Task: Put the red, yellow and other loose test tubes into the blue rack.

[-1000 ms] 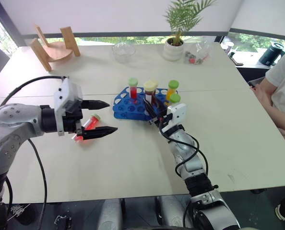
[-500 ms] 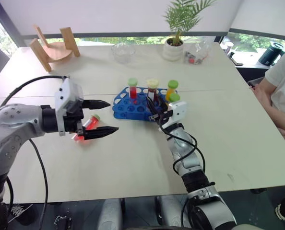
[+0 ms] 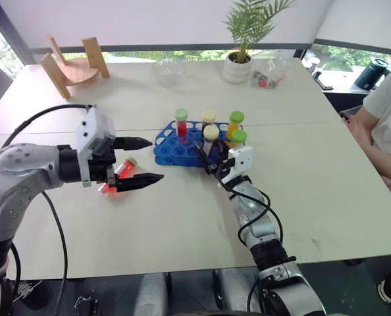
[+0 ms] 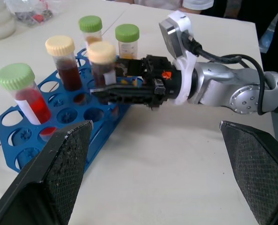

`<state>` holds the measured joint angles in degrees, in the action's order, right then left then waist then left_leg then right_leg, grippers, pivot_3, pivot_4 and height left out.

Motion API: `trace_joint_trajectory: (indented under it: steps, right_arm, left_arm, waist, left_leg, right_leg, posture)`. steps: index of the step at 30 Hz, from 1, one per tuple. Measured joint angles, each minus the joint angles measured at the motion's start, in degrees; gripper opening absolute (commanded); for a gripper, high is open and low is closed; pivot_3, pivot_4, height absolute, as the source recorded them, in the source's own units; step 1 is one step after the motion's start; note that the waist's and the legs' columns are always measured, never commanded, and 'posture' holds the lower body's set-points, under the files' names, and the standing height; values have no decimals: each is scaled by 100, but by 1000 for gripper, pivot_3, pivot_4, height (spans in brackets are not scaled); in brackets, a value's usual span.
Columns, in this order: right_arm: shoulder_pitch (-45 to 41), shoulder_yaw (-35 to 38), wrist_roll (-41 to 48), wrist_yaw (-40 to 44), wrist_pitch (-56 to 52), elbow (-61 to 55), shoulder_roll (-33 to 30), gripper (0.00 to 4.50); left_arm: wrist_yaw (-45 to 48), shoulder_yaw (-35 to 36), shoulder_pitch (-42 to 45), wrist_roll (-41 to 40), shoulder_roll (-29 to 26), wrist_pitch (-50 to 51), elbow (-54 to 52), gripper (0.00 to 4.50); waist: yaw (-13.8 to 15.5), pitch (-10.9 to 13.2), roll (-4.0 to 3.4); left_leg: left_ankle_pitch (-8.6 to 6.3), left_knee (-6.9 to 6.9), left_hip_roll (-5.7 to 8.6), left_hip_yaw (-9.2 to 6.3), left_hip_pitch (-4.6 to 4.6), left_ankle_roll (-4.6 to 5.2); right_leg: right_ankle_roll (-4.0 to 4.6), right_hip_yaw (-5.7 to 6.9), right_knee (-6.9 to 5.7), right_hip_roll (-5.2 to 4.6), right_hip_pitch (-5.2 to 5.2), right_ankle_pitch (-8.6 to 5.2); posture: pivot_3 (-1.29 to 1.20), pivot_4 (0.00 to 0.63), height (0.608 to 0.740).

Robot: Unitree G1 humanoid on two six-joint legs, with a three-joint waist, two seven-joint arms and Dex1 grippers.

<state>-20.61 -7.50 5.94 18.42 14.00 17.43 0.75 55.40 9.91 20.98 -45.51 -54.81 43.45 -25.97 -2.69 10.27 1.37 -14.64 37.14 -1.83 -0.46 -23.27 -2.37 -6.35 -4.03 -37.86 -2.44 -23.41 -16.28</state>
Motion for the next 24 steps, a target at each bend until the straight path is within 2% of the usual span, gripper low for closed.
trace_joint_trajectory:
  steps: [5,12,14,17,19,22,24]
  right_arm:
    - [419,-135,16,321,-802,-977,-484,4457]
    - [1373,79,1031,1455,-2935,-3477,-2214,4457]
    - [1420,162,1495,2053,-3466,-4025,-3016,4457]
    - [1066,595,2264,3249,-4130,-4624,-4502,4457]
    - [547,793,2606,3910,-4301,-4722,-5129,4457]
    - [-67,846,2828,4601,-4369,-4734,-5579,4457]
    - [-325,795,2875,4876,-4374,-4665,-5633,4457]
  left_arm:
    - [-101,-50,3,214,-5,-2,36,4500]
    - [-258,-635,399,1160,-245,-16,823,4500]
    - [-317,-979,869,1396,-247,163,1165,4500]
    - [-410,-1617,1725,1973,-274,713,2065,4500]
    - [-300,-2106,2162,2289,-234,978,2627,4500]
    - [3,-2733,2568,2613,-121,1333,3312,4500]
    - [146,-3007,2801,2770,16,1566,3716,4500]
  waist:
    - [28,0,0]
    - [15,-1,2]
    - [30,7,-7]
    - [41,9,-6]
    - [9,9,-4]
    - [18,7,-2]
    - [29,8,0]
  left_leg:
    - [0,1,2,-1,-2,0]
    - [0,6,1,-2,2,1]
    - [0,12,3,-4,0,1]
    - [0,19,5,-5,1,2]
    - [0,17,3,-4,6,2]
    - [-4,6,-2,-13,0,9]
    - [-5,8,-5,-17,-11,10]
  right_leg:
    - [0,0,1,-2,0,0]
    - [0,-1,1,7,4,-1]
    - [-1,-1,0,7,6,-1]
    - [-3,-1,3,8,13,-2]
    - [-3,-3,5,14,15,-2]
    - [0,-1,4,24,3,-3]
    - [1,1,4,27,-4,-4]
  posture:
    - [0,150,740]
    - [0,150,740]
    - [0,150,740]
    - [0,150,740]
    - [0,150,740]
    - [0,150,740]
    - [0,150,740]
